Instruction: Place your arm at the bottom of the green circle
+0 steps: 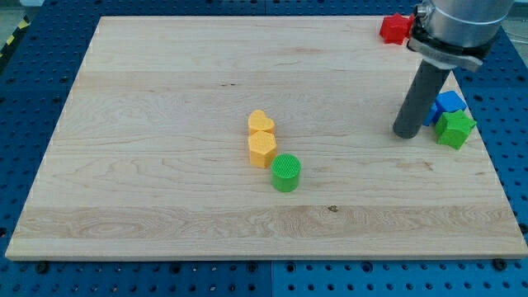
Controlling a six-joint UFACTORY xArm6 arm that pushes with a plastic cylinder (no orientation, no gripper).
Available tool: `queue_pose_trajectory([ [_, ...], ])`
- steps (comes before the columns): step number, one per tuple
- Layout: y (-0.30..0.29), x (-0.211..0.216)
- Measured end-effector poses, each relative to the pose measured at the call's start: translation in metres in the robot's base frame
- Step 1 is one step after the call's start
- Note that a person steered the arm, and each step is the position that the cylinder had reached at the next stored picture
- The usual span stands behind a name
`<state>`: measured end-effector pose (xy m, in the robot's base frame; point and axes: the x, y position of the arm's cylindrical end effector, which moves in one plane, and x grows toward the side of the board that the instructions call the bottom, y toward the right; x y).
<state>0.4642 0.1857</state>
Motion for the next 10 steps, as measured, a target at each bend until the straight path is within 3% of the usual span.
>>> queue_pose_trajectory([
  [4, -0.031, 0.09],
  [6, -0.089, 0.095],
  [8, -0.092, 0.099],
  [10, -0.131, 0.116],
])
